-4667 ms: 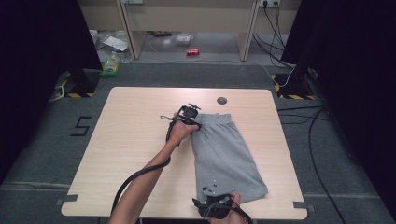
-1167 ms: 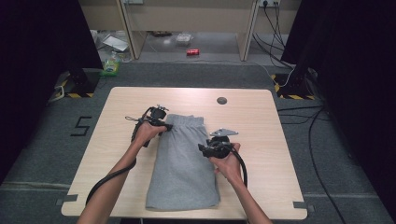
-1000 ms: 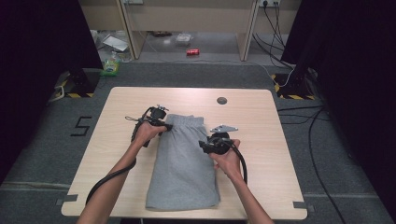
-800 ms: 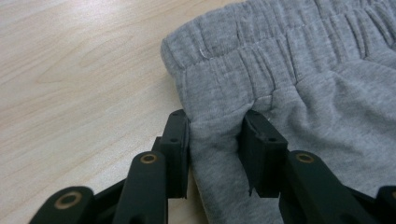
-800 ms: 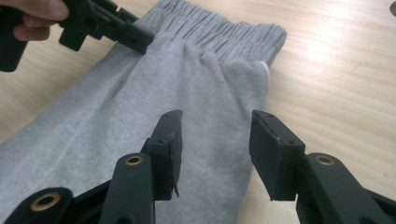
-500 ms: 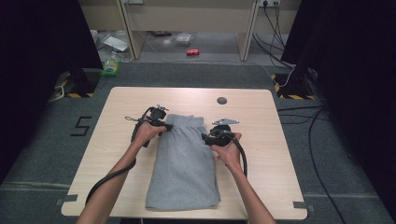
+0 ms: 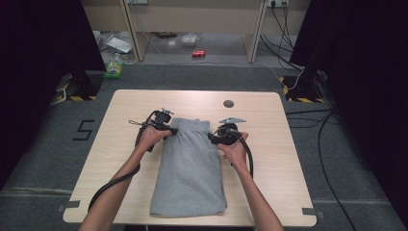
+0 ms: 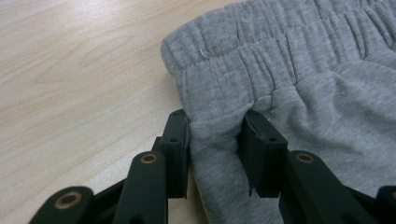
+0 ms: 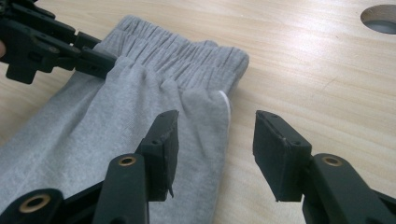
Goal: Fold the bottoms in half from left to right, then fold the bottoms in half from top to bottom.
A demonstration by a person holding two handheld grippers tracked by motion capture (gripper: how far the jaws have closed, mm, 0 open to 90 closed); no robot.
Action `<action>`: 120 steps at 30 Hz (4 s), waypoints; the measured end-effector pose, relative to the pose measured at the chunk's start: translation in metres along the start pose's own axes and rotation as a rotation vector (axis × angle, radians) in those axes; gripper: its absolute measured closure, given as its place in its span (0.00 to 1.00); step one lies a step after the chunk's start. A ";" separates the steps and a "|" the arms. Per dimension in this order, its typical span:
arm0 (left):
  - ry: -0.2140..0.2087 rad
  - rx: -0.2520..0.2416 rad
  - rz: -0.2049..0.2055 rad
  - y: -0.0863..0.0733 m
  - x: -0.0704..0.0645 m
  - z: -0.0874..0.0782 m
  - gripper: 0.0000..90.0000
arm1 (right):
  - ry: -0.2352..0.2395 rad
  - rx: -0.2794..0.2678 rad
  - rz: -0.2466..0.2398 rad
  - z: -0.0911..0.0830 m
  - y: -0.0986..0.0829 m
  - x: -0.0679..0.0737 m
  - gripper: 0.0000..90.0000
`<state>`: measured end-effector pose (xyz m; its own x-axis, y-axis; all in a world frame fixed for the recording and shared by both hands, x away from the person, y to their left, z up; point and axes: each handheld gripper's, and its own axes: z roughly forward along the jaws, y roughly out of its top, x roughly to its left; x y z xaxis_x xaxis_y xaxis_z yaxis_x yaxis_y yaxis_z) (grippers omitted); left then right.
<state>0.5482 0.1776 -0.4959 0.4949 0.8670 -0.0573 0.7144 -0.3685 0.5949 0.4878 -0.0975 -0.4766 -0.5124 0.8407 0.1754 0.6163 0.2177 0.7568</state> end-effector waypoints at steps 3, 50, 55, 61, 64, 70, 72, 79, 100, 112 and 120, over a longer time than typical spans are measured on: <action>0.000 0.000 0.000 0.000 0.000 0.000 0.71 | -0.006 0.005 0.007 0.004 0.003 -0.001 0.55; -0.002 -0.009 -0.004 -0.001 0.000 0.000 0.70 | -0.005 0.099 0.040 0.053 0.022 -0.005 0.47; -0.001 -0.009 -0.004 -0.002 0.000 0.000 0.70 | -0.012 0.130 0.033 0.064 0.020 0.000 0.47; 0.001 -0.009 -0.006 -0.001 0.000 0.000 0.71 | -0.005 0.135 0.033 0.067 0.020 0.000 0.54; 0.001 -0.012 -0.003 -0.002 0.000 0.000 0.71 | 0.021 0.128 0.045 0.068 0.020 0.000 0.63; -0.012 -0.004 -0.005 0.000 0.001 0.000 0.73 | 0.046 0.123 0.065 0.069 0.019 -0.003 0.82; -0.019 -0.003 0.005 0.001 0.001 0.000 0.75 | 0.055 0.114 0.069 0.069 0.019 -0.004 0.85; -0.044 -0.051 -0.031 0.008 0.005 -0.006 0.80 | 0.057 0.067 0.061 0.063 0.028 -0.006 0.88; -0.107 -0.219 0.044 0.037 -0.007 -0.070 0.80 | 0.079 -0.115 -0.030 0.010 0.068 -0.006 0.88; -0.173 -0.287 0.168 0.007 -0.028 -0.106 0.80 | 0.132 -0.151 -0.094 -0.024 0.048 0.010 0.88; -0.228 -0.318 0.223 -0.031 -0.042 -0.123 0.80 | 0.179 -0.170 -0.143 -0.049 0.021 0.027 0.88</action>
<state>0.4444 0.1943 -0.4132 0.7412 0.6691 -0.0541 0.4085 -0.3856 0.8273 0.4572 -0.0952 -0.4252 -0.6940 0.7028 0.1562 0.4289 0.2293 0.8738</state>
